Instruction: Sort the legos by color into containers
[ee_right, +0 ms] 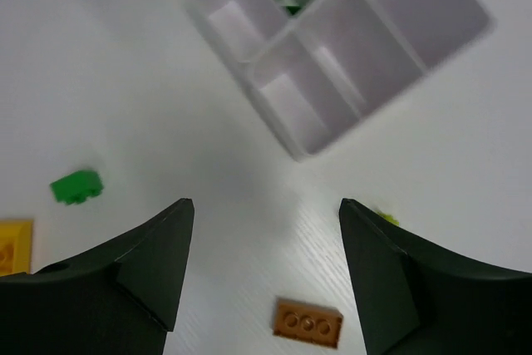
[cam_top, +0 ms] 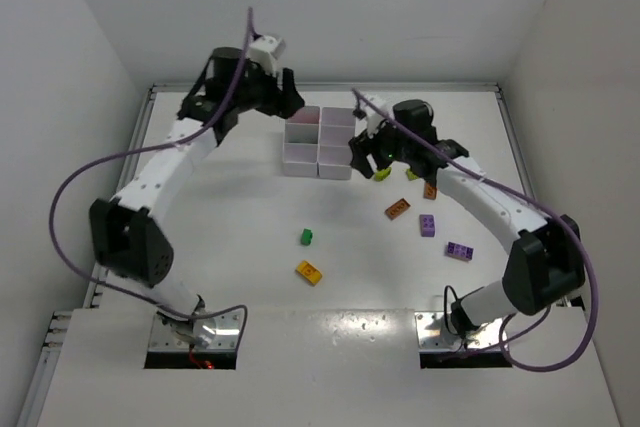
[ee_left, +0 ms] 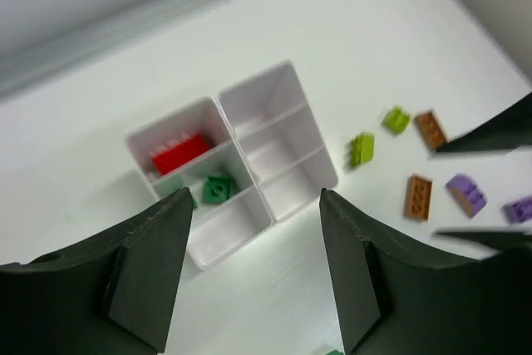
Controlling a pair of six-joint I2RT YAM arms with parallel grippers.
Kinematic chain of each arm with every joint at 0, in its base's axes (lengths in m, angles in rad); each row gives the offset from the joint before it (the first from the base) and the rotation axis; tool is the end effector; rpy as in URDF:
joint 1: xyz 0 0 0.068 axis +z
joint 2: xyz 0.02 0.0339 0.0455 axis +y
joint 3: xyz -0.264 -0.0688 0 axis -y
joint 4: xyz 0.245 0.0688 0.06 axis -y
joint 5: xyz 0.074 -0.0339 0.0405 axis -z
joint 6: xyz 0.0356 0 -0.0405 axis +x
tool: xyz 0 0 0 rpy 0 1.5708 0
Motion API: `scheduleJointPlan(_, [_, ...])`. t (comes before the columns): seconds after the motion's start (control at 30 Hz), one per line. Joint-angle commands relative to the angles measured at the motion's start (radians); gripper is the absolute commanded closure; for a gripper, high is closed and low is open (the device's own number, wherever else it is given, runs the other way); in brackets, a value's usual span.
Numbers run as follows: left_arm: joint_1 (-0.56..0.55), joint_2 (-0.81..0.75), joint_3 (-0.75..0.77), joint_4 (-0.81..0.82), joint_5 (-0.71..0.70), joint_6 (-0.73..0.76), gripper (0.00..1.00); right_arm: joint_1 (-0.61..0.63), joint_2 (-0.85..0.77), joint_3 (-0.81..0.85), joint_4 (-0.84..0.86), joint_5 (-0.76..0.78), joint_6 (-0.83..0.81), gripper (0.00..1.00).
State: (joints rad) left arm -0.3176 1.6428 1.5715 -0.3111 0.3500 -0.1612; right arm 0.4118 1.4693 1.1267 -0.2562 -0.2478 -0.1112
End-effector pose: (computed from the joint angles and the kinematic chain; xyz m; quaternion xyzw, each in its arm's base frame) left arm 0.3641 -0.1326 0.3791 0.1609 0.8058 -0.2709 0.5014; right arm 0.3024 0.1416 0.2892 -0.2826 0.8327 0.1774 0.4419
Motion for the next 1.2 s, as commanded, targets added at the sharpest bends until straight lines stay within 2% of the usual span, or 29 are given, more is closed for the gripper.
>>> scheduleJointPlan(0.0, [0.107, -0.162, -0.027, -0.029, -0.034, -0.012, 0.32, 0.126, 0.100, 0.042, -0.013, -0.167, -0.175, 0.29])
scheduleJointPlan(0.07, [0.165, -0.222, -0.060, -0.078, -0.022, -0.012, 0.34, 0.165, 0.181, 0.111, -0.102, -0.235, -0.229, 0.29])
scheduleJointPlan(0.1, [0.195, -0.244, -0.079, -0.095, -0.013, -0.012, 0.34, 0.197, 0.265, 0.146, -0.186, -0.267, -0.255, 0.27])
scheduleJointPlan(0.17, [0.284, -0.277, -0.119, -0.147, -0.003, -0.012, 0.37, 0.225, 0.336, 0.226, -0.247, -0.335, -0.314, 0.22])
scheduleJointPlan(0.23, [0.357, -0.310, -0.146, -0.192, -0.003, -0.024, 0.37, 0.266, 0.405, 0.249, -0.261, -0.326, -0.343, 0.16])
scheduleJointPlan(0.37, [0.445, -0.353, -0.197, -0.224, 0.021, -0.021, 0.34, 0.315, 0.474, 0.249, -0.261, -0.274, -0.364, 0.11])
scheduleJointPlan(0.6, [0.500, -0.373, -0.248, -0.256, 0.030, 0.008, 0.33, 0.367, 0.525, 0.240, -0.284, -0.254, -0.364, 0.07])
scheduleJointPlan(0.87, [0.509, -0.354, -0.269, -0.266, 0.049, 0.028, 0.31, 0.416, 0.575, 0.231, -0.200, -0.180, -0.277, 0.07])
scheduleJointPlan(1.0, [0.509, -0.336, -0.269, -0.266, 0.049, 0.037, 0.31, 0.435, 0.608, 0.240, -0.187, -0.142, -0.254, 0.13])
scheduleJointPlan(1.1, [0.519, -0.327, -0.260, -0.266, 0.049, 0.046, 0.31, 0.435, 0.617, 0.240, -0.154, -0.117, -0.219, 0.25])
scheduleJointPlan(1.13, [0.519, -0.327, -0.260, -0.266, 0.049, 0.046, 0.31, 0.435, 0.606, 0.226, -0.141, -0.101, -0.203, 0.41])
scheduleJointPlan(1.17, [0.519, -0.318, -0.260, -0.266, 0.049, 0.046, 0.31, 0.435, 0.597, 0.217, -0.126, -0.087, -0.193, 0.50])
